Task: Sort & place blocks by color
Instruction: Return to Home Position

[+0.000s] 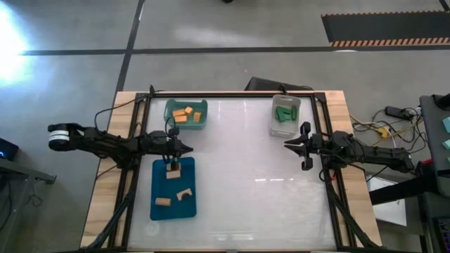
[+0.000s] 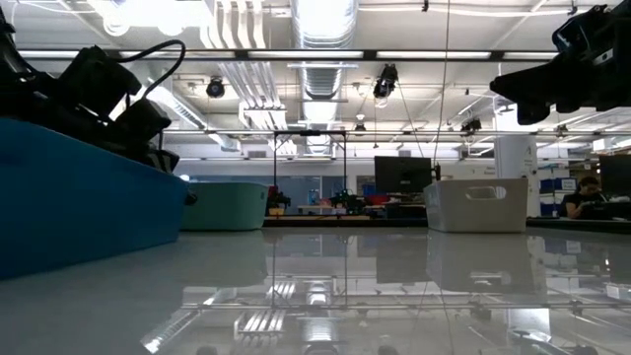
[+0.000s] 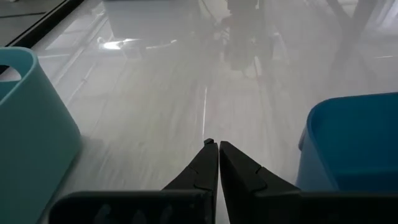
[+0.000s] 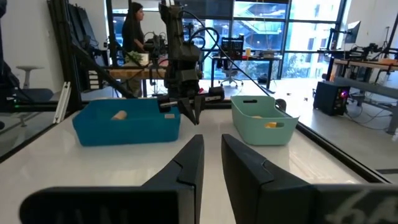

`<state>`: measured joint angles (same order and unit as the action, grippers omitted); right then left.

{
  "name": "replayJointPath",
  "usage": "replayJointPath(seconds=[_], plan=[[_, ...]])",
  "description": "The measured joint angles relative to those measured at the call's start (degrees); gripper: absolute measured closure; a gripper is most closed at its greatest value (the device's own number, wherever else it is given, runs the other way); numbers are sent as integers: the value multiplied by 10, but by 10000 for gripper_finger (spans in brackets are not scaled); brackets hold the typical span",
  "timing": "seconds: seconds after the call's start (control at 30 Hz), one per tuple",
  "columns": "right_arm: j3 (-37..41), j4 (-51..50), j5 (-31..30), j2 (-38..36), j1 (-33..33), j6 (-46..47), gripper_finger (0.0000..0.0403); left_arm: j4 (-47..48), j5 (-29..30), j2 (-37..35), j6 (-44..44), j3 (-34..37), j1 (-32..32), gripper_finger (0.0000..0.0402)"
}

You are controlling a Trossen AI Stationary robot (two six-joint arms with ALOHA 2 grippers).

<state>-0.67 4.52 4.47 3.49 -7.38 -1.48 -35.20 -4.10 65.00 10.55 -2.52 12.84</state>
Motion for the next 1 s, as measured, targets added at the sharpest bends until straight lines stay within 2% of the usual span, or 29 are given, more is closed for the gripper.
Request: replayJointPath(seconds=[0.43,1.0], plan=[[0,0,0,0,0,0,355,-50,1,7,5,2,0,401],[0,0,0,0,0,0,355,-54,1,6,4,0,0,401]])
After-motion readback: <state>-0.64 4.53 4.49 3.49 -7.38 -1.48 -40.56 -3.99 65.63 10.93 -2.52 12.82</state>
